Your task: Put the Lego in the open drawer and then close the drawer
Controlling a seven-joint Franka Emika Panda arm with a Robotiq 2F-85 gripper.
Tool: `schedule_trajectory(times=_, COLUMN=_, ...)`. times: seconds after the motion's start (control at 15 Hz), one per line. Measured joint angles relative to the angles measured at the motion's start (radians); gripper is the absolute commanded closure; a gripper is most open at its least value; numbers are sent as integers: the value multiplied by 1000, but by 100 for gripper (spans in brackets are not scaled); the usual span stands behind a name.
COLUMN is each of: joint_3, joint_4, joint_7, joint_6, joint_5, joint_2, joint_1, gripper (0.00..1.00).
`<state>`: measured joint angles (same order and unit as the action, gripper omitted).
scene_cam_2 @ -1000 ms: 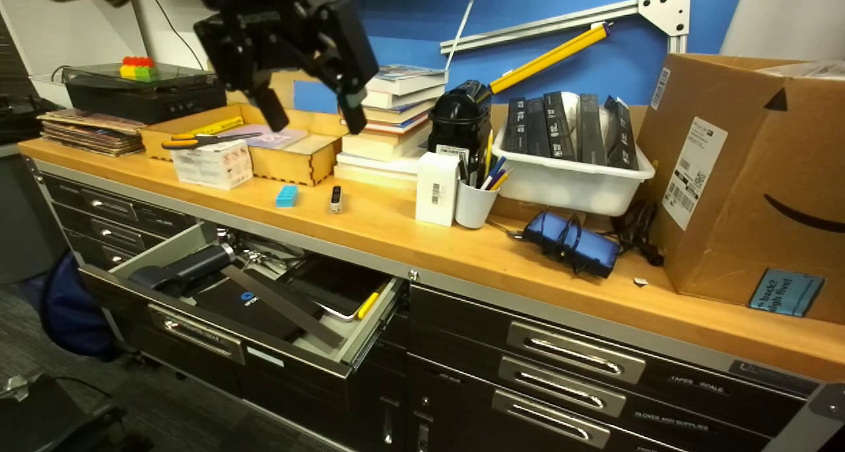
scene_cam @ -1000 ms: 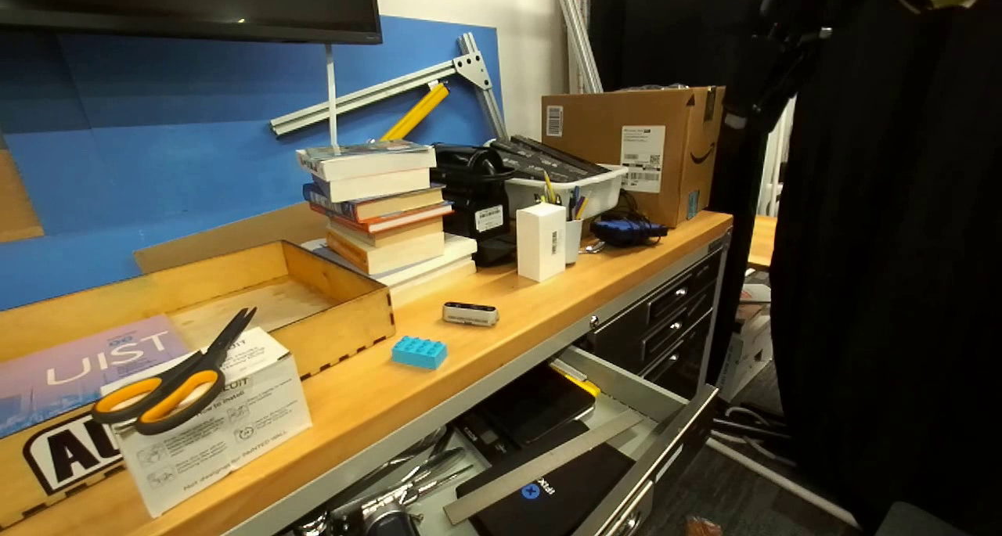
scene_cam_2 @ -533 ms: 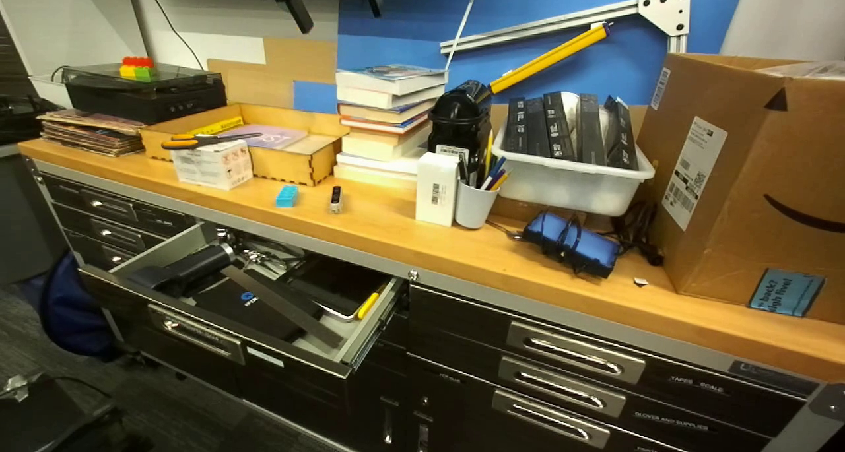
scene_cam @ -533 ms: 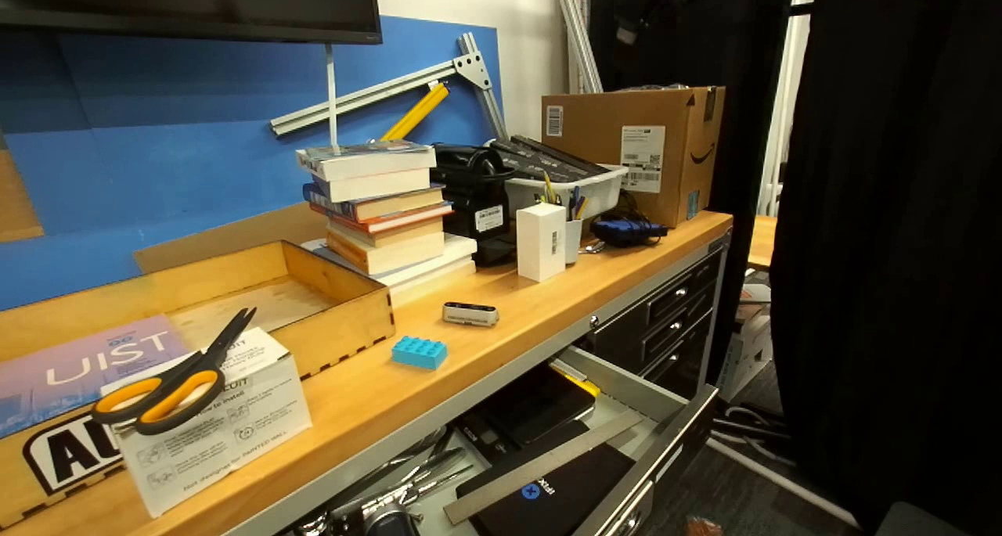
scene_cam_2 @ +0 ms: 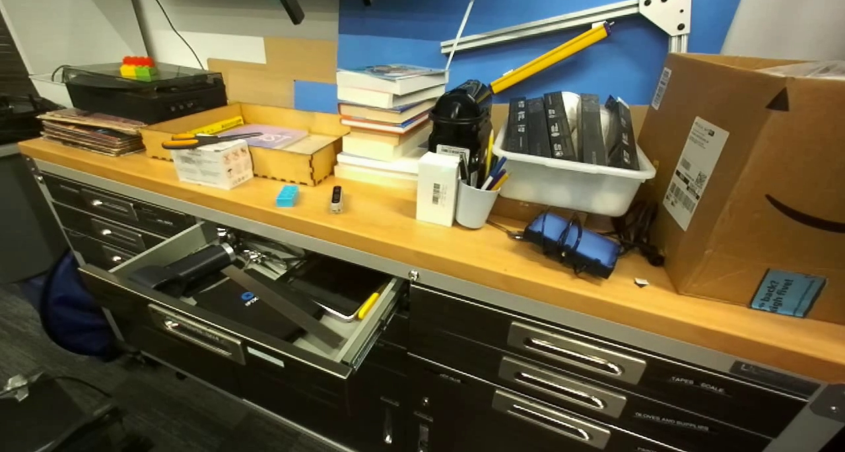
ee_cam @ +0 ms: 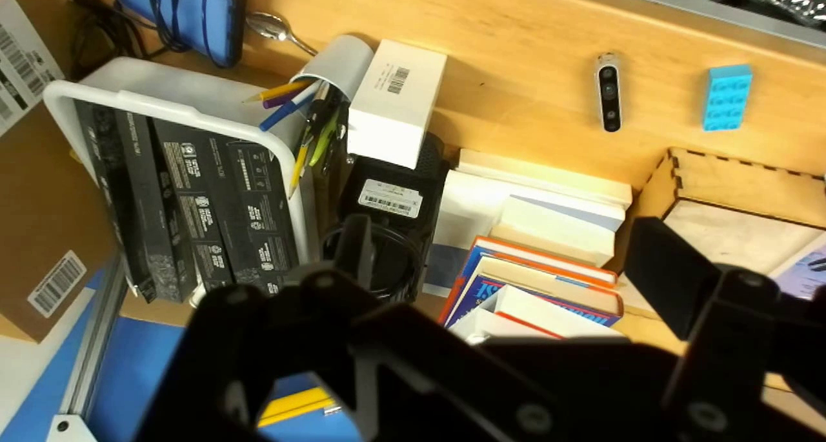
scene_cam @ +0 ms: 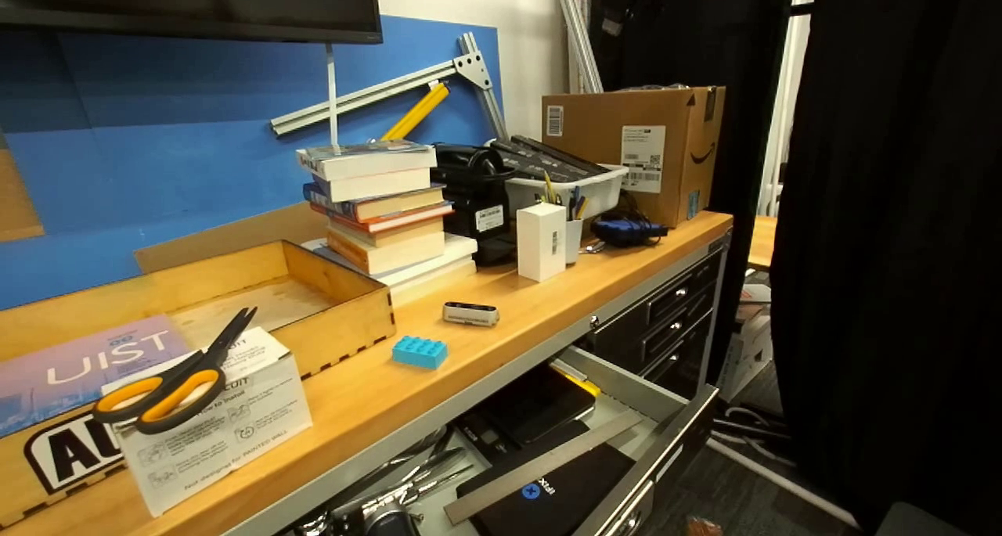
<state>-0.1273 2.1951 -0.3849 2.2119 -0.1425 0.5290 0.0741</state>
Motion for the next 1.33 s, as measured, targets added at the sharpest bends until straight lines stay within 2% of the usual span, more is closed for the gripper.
schedule_trajectory(times=0.13, joint_3=6, joint_4=6, joint_7=-4, joint_6=-3, joint_5=-2, joint_2=-1, joint_1=0, gripper=0)
schedule_trajectory(times=0.2, joint_3=15, joint_4=34, joint_7=-4, joint_6=12, joint_5=-51, joint_2=0, joint_1=-10, gripper=0)
schedule_trajectory(times=0.47, joint_3=63, joint_4=294, joint_7=48, joint_6=166, joint_5=-291, joint_2=7, joint_1=-105, gripper=0)
schedule_trajectory(times=0.6, joint_3=77, joint_4=341, joint_7=58, joint_6=191, joint_5=-316, joint_2=9, joint_1=-124, gripper=0)
schedule_trajectory(times=1.0, joint_3=76, joint_4=342, joint_7=42, joint_6=186, joint_5=-299, joint_2=19, joint_1=-117, gripper=0)
schedule_trajectory(times=1.13, joint_3=64, joint_4=322, joint_7=-30, joint_6=158, joint_5=-228, joint_2=-16, joint_1=-72, gripper=0)
schedule_trajectory(times=1.33, joint_3=63, joint_4=226, joint_7=-134, joint_6=87, joint_5=-96, joint_2=-120, joint_1=30, gripper=0)
